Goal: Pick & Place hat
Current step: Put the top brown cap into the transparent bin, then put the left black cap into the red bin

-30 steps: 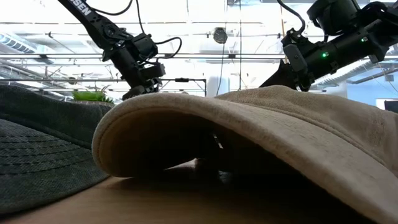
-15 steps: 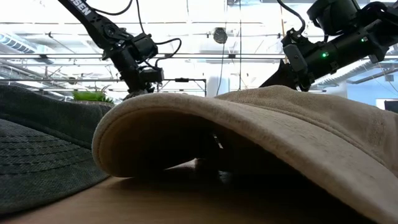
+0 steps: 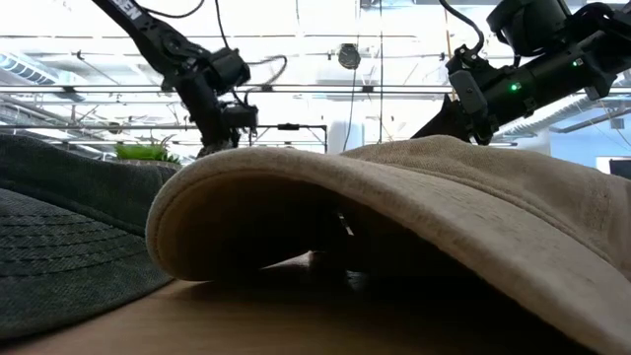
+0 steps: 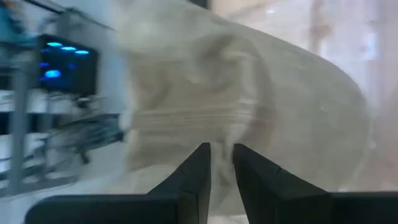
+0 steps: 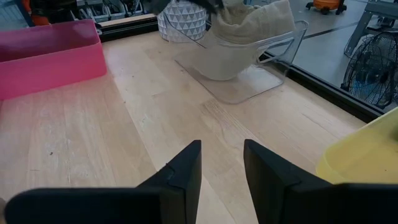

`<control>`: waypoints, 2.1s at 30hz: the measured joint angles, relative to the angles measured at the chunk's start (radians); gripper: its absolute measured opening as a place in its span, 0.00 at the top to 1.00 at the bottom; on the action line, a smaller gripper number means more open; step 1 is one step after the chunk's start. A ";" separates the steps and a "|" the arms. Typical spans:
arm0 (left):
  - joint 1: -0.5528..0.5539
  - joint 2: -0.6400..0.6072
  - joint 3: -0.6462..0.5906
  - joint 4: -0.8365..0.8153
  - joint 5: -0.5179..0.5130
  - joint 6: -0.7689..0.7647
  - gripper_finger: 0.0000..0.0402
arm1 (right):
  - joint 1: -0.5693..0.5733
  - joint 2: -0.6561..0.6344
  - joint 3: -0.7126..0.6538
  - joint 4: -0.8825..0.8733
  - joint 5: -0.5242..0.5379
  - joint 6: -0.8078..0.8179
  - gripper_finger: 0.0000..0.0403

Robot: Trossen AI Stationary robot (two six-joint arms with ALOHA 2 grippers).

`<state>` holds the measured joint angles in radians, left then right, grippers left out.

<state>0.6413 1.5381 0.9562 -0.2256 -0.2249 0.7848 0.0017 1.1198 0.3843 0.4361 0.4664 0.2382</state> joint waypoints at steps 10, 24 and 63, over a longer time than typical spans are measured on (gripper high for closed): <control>-0.065 -0.221 0.000 0.000 0.009 -0.110 0.80 | 0.000 0.000 0.000 -0.003 0.001 -0.015 0.75; -0.405 -0.365 0.001 -0.183 0.565 -0.421 0.80 | 0.000 0.001 0.000 0.000 0.001 -0.015 0.75; -1.144 -0.215 0.001 -0.315 0.430 -1.091 0.75 | 0.000 0.001 0.000 -0.053 -0.104 0.011 0.75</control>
<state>-0.5026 1.3228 0.9569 -0.5407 0.2053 -0.3066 0.0020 1.1206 0.3843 0.3827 0.3620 0.2494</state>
